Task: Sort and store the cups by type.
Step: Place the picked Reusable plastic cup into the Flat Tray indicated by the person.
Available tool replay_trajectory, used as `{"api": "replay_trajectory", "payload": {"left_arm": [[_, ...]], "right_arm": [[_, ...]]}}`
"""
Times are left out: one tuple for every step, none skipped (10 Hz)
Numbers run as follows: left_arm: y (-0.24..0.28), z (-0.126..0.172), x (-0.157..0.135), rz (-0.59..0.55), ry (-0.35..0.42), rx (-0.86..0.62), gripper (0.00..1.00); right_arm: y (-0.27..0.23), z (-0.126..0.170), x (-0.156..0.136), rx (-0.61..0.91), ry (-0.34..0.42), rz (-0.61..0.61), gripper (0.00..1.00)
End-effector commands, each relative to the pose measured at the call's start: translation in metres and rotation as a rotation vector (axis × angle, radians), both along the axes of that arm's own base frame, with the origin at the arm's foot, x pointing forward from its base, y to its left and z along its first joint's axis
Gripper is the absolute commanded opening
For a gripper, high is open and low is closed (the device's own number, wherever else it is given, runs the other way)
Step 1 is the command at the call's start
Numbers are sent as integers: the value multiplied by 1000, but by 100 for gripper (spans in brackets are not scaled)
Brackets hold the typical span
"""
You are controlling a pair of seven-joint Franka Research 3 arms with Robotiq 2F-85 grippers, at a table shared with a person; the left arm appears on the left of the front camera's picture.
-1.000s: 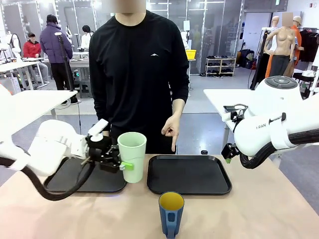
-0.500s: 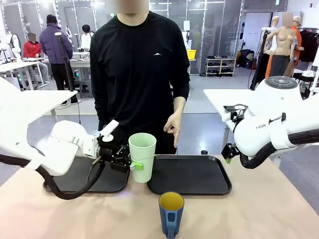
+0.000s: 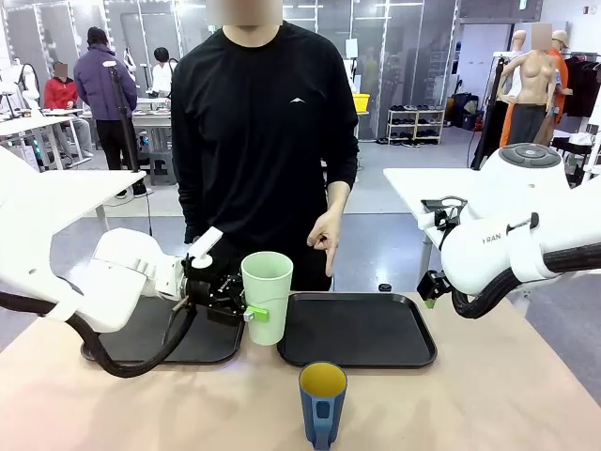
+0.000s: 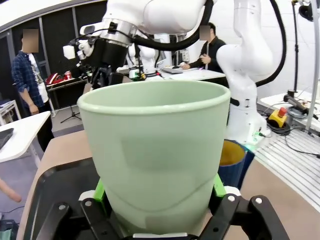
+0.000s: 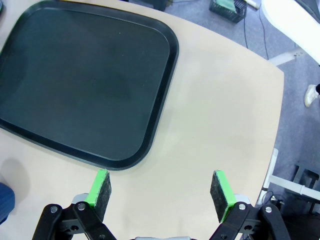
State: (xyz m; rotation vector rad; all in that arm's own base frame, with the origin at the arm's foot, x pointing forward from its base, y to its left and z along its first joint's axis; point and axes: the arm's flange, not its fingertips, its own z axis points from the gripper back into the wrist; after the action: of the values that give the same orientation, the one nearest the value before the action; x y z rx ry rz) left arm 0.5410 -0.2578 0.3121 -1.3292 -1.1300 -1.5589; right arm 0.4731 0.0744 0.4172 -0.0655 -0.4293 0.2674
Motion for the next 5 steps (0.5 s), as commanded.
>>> {"api": "replay_trajectory", "payload": {"left_arm": [[-20,-3,19,95,-79,-50,86],[-30,0,28,147,-98,-87,86],[-39,0,34,205,-121,-93,86],[-52,-1,40,257,-100,-113,86],[-62,-4,45,295,-81,-125,86]], "right_arm": [[-1,0,0,1,-1,-2,100],[-1,0,0,1,-1,-2,100],[-1,0,0,1,-1,-2,100],[-1,0,0,1,-1,-2,100],[-1,0,0,1,-1,-2,100]]}}
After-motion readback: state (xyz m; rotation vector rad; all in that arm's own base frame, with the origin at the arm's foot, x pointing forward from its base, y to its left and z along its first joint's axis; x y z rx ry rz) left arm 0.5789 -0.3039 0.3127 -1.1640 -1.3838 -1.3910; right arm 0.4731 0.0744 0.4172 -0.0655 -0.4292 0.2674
